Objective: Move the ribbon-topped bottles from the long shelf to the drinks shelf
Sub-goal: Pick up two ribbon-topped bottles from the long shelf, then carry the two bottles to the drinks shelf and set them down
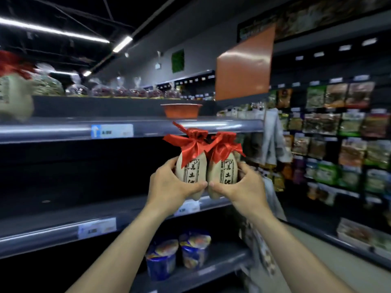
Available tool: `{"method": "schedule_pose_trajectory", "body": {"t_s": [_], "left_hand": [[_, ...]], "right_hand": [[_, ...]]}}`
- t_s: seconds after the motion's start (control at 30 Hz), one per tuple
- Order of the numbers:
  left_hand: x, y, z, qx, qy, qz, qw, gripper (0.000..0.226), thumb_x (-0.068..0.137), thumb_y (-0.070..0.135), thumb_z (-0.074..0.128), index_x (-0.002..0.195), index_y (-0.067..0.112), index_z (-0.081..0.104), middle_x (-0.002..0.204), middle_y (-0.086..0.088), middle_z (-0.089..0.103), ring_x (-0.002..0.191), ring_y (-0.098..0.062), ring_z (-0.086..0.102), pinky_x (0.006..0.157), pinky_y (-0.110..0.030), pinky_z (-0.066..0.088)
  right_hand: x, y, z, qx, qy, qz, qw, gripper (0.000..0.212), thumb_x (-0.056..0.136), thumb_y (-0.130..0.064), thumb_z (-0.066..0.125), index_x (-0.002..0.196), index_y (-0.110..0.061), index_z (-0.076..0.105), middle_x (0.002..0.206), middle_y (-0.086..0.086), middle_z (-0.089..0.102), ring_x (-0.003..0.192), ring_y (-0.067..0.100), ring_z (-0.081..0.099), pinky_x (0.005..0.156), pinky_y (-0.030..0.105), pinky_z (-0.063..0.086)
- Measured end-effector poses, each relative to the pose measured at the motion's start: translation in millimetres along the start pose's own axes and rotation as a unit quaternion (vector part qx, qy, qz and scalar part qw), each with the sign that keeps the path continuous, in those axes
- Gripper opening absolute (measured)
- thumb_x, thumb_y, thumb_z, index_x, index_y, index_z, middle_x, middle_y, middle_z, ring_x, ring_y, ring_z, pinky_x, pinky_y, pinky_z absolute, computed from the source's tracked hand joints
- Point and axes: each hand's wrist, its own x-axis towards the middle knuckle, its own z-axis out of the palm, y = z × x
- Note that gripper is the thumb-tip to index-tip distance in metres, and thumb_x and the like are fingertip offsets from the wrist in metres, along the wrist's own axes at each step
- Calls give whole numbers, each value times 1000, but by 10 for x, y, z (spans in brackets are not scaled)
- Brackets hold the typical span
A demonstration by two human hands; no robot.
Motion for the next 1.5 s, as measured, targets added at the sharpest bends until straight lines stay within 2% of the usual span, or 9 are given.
{"method": "schedule_pose_trajectory", "body": {"t_s": [0.1, 0.27, 0.5, 0.63, 0.8, 0.93, 1.07, 1.27, 1.5], "left_hand": [[-165, 48, 590, -12, -37, 0, 999, 72, 34, 56, 91, 101, 43, 70, 83, 29, 76, 75, 7, 73, 70, -20, 59], [-483, 190, 1763, -61, -97, -30, 993, 63, 39, 54, 93, 96, 41, 72, 85, 25, 78, 74, 4, 73, 62, -19, 56], [-1135, 466, 3661, -106, -166, -71, 978, 61, 40, 46, 93, 96, 33, 74, 83, 21, 79, 70, 4, 71, 59, -15, 55], [-1532, 681, 4706, -117, -231, -86, 962, 64, 41, 47, 95, 100, 34, 74, 87, 16, 80, 78, -8, 76, 66, -29, 60], [-1926, 1119, 5840, -136, -299, -79, 941, 59, 41, 51, 92, 95, 37, 73, 84, 22, 78, 75, -2, 74, 65, -27, 60], [-2178, 1449, 6719, -154, -362, -69, 917, 54, 49, 35, 100, 96, 35, 72, 86, 25, 77, 76, 0, 73, 67, -24, 58], [-2410, 1751, 7635, -171, -412, -54, 893, 53, 51, 35, 101, 94, 36, 71, 88, 28, 76, 78, 2, 73, 64, -20, 56], [-2679, 2148, 9198, -212, -465, -53, 858, 64, 49, 32, 102, 106, 36, 73, 93, 20, 78, 85, -3, 75, 65, -20, 59], [-2928, 2758, 10838, -236, -513, -66, 822, 58, 51, 35, 101, 98, 44, 68, 89, 31, 74, 82, 9, 70, 62, -16, 57]], "right_hand": [[-158, 357, -576, -33, 25, 20, 999, 53, 50, -36, 100, 97, -31, 75, 86, -17, 83, 78, 0, 78, 72, 32, 64], [-419, 970, -1778, -61, 66, 73, 993, 53, 51, -30, 100, 91, -47, 70, 92, -13, 83, 86, 8, 79, 84, 47, 66], [-809, 1826, -3666, -104, 133, 143, 975, 60, 42, -53, 93, 96, -50, 68, 93, -21, 81, 84, 0, 78, 78, 41, 68], [-1069, 2163, -4646, -125, 173, 176, 961, 59, 42, -50, 94, 95, -52, 68, 95, -16, 82, 84, 3, 79, 75, 39, 69], [-1342, 2442, -5681, -169, 233, 207, 935, 62, 42, -49, 93, 100, -41, 71, 92, -12, 82, 82, 7, 79, 76, 42, 68], [-1511, 2679, -6432, -186, 285, 232, 911, 64, 42, -52, 93, 101, -40, 71, 88, -19, 81, 77, 0, 78, 65, 27, 66], [-1578, 2970, -7199, -204, 329, 262, 884, 63, 42, -55, 91, 98, -32, 73, 86, -12, 81, 74, 4, 77, 61, 25, 64], [-1377, 3549, -8450, -231, 380, 282, 850, 56, 42, -49, 94, 92, -37, 72, 83, -24, 78, 70, 1, 76, 55, 21, 60], [-1105, 4098, -9773, -246, 414, 314, 818, 58, 44, -44, 96, 95, -42, 69, 88, -26, 78, 73, 0, 77, 56, 20, 62]]}}
